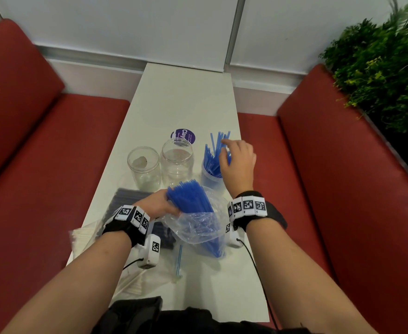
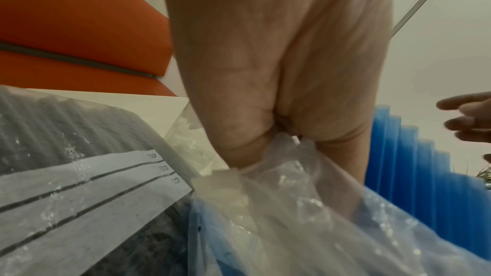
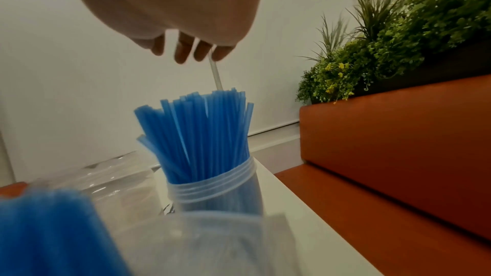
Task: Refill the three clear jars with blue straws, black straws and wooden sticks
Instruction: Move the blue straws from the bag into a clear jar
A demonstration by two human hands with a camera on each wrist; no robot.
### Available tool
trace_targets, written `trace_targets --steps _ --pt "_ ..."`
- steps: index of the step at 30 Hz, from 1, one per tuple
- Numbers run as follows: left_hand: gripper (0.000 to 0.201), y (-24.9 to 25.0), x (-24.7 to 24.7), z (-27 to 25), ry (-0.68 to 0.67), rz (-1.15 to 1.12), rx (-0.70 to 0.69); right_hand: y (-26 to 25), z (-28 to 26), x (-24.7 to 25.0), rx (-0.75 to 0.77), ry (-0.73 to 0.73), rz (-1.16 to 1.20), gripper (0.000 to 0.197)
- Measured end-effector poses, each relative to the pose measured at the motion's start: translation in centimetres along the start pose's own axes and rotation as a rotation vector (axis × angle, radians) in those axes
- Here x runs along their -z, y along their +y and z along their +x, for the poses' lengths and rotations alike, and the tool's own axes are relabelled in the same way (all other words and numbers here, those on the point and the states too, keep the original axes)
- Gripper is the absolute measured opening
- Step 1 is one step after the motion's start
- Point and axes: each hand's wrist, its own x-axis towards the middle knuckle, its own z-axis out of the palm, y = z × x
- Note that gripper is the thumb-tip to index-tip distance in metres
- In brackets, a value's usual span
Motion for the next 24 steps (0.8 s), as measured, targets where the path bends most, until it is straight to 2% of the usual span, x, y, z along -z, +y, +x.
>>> trace_targets --steps 2,4,7,10,13,20,24 --pt "0.049 0.0 -0.2 0.2 0.011 0.026 0.007 -0.7 -1.6 0.1 -0.006 -0.118 0.209 0.022" --pt "0.046 -0.2 -0.3 0.5 0.021 0.04 0.003 -1.0 -3.5 0.0 -0.094 -0.367 0.348 0.028" --pt "0.046 -0.3 -0.3 0.8 0.035 0.065 -0.006 -0.4 -6.0 -0.5 -0.237 -0.646 0.367 0.052" --pt "0.043 -0.7 -0.1 0.9 0.035 0.087 0.004 0.2 -7.4 -1.0 -0.372 -0.793 0.355 0.077" --pt "0.046 -1.0 -0.1 1.2 0.027 0.068 -0.002 0.7 -7.9 -1.2 -0.4 -0.819 0.303 0.081" --pt "0.043 -1.0 -0.2 1.4 0.024 0.071 -0.002 0.8 -7.7 -0.9 -0.328 -0.757 0.272 0.035" --pt "0.046 -0.8 -0.5 1.4 0.027 0.058 -0.006 1.0 -7.7 -0.8 -0.329 -0.776 0.263 0.033"
